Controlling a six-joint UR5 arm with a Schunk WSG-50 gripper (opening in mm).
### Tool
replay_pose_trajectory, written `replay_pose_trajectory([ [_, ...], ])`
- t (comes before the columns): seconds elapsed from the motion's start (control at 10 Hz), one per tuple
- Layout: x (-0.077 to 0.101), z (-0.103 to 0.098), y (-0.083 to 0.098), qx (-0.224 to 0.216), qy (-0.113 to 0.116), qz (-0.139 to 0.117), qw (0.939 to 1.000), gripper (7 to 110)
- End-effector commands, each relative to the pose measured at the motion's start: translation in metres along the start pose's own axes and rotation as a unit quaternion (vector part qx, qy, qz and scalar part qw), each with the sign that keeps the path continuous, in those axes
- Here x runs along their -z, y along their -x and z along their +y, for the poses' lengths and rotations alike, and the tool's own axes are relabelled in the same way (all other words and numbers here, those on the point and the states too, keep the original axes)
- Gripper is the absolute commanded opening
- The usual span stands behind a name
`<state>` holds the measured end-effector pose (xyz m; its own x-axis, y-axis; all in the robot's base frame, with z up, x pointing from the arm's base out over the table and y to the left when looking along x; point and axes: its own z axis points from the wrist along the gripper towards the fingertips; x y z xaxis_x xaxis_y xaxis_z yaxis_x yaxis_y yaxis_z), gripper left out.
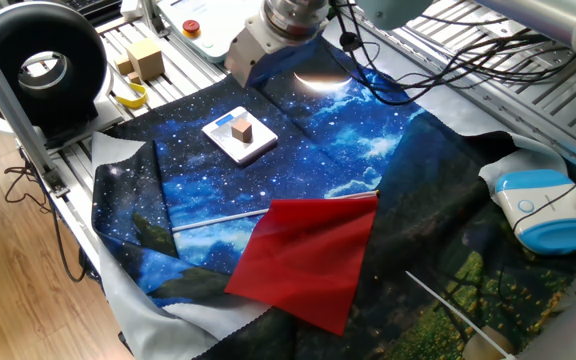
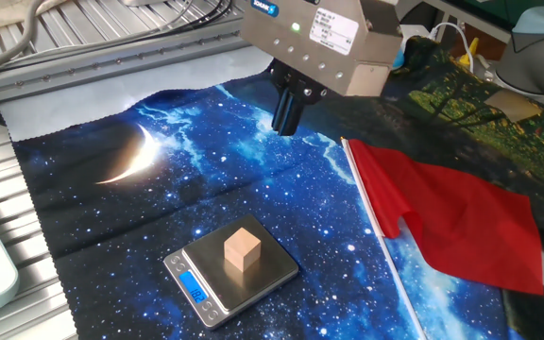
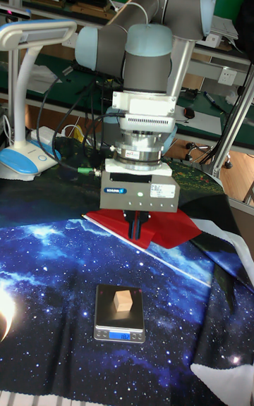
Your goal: Remove the object from the scale
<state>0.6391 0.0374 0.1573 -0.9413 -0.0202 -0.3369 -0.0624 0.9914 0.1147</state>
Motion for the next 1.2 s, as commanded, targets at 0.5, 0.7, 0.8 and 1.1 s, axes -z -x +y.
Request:
replay_pose_trajectory([
  [0.5, -0.096, -0.038, 0.049, 0.089, -0.048, 0.036, 0.9943, 7],
  [0.7, -0.114, -0.016, 0.065, 0.124, -0.004, -0.006, 0.9923, 22],
  [0.8, -0.108, -0.008, 0.057, 0.144, 0.019, -0.005, 0.9894, 22],
  [1.1, -0.107, -0.040, 0.025, 0.202, 0.004, 0.033, 0.9788, 44],
])
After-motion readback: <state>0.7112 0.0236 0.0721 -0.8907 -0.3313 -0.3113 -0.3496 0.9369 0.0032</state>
